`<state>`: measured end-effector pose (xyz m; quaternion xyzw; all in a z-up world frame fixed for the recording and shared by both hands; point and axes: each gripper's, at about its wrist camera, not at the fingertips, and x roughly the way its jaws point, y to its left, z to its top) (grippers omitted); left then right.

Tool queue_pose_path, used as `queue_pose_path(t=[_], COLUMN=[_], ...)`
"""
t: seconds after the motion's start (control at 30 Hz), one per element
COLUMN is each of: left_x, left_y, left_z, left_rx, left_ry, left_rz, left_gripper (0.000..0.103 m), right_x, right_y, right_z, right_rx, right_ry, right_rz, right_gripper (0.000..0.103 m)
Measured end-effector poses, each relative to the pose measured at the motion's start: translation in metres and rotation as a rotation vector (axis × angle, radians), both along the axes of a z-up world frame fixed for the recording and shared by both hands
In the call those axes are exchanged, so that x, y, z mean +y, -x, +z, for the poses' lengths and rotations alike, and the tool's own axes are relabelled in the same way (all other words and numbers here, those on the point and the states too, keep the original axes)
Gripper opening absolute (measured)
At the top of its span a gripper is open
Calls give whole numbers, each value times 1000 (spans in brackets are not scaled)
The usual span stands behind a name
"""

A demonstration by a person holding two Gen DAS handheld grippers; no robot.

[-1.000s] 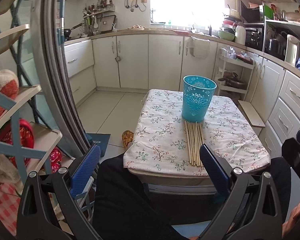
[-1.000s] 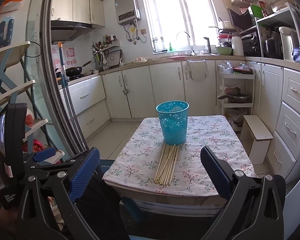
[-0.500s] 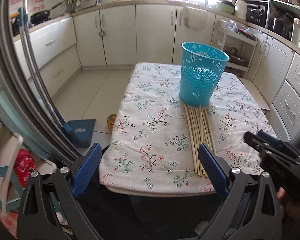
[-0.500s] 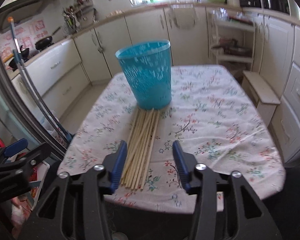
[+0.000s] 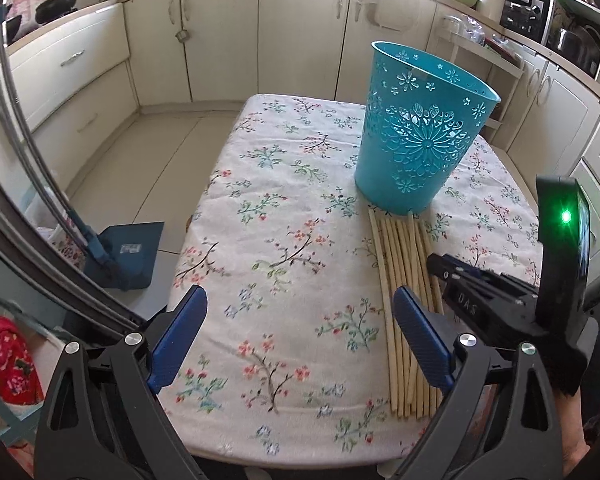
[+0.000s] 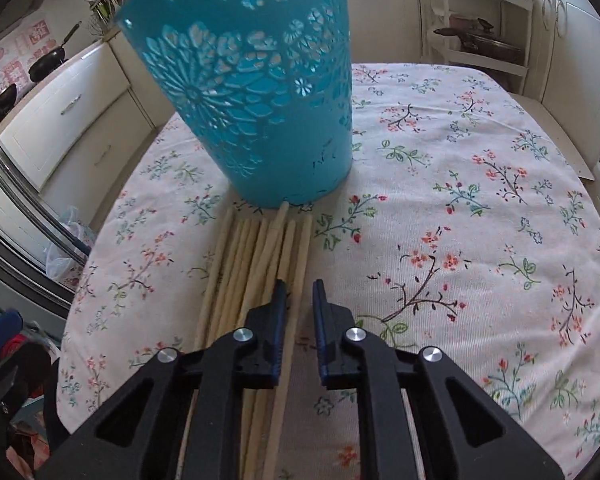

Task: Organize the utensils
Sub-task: 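Close the right tool on one wooden chopstick while the left tool approaches the bundle, then grasp a chopstick with the left tool and drop it into the teal basket while right holds its stick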

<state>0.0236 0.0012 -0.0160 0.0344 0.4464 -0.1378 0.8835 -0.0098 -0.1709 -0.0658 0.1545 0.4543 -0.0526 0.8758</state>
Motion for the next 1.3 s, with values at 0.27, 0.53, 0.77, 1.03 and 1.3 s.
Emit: queue_pose_path(t=[0.27,0.53,0.77,1.03,1.3], left_x=[-39,-73,-83,-91,-28], left_y=[-42,-63,-68,-72,-37], left_z=[-35,-57,-66,-60,44], left_rx=[62,84,86,133,78], left_ry=[-16,-91,-115,-71,196], left_rz=[-45,-96,-135,-224,-276], left_gripper=[81,67,46,5,5], right_x=[-14,-29,-32,-31,-43], right_y=[3,16,15,10,12], right_z=[-3,-7,-6,-5,-9], right_rx=[-8,-51,-57,-49,-70], right_ry=[6,-57,-85,-54,-133], right_rz=[104,109,111,116,99], right_gripper=[7,7,7,7,6])
